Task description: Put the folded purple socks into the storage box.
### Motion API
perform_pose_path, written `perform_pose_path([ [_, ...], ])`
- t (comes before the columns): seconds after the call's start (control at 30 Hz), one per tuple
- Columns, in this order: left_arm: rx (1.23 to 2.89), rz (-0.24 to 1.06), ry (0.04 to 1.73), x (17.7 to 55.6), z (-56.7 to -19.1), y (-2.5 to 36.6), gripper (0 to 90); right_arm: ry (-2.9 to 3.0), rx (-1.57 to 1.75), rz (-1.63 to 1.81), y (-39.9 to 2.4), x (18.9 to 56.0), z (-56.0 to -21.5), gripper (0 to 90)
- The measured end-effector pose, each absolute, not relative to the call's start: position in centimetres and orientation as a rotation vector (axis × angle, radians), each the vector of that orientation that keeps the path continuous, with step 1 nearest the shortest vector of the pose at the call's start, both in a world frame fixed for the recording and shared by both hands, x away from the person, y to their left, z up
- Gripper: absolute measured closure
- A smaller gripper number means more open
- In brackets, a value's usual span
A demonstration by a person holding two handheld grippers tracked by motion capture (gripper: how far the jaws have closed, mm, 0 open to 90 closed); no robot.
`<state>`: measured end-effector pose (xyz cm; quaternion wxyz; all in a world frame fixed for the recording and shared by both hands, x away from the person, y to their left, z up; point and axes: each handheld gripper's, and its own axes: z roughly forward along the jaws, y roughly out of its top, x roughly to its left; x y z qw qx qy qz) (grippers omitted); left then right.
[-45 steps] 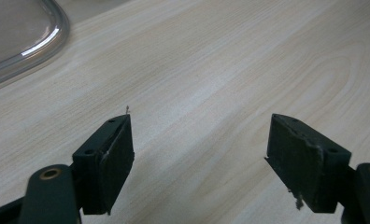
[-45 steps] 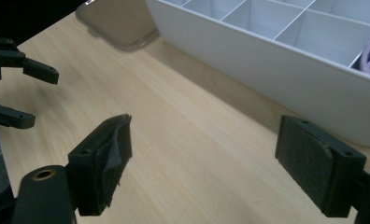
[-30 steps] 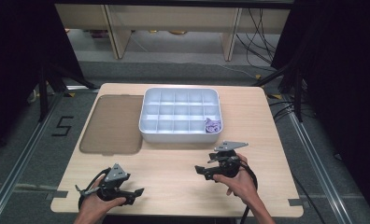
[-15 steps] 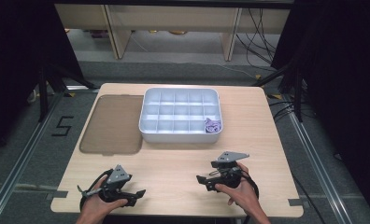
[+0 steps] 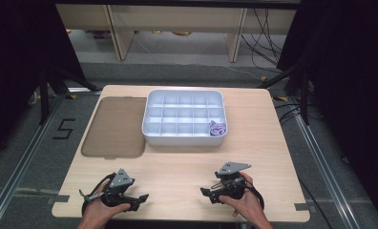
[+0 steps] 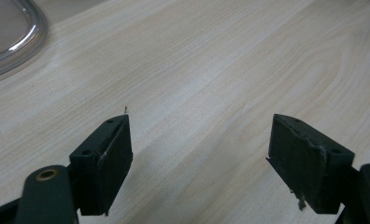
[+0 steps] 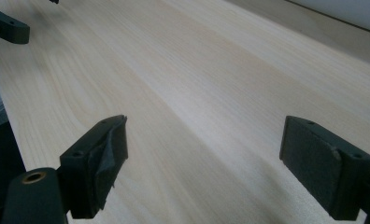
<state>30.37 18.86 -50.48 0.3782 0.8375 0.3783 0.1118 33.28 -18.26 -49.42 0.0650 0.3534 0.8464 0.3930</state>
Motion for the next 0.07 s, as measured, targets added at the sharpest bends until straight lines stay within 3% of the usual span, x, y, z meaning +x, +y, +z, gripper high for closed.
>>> perform_pose_path([
  [0.07, 2.166, 0.295, 0.937, 30.48, -50.4, 19.04, 21.2, 2.558, 1.069, 1.189, -18.24, 33.28, -49.44, 16.4],
])
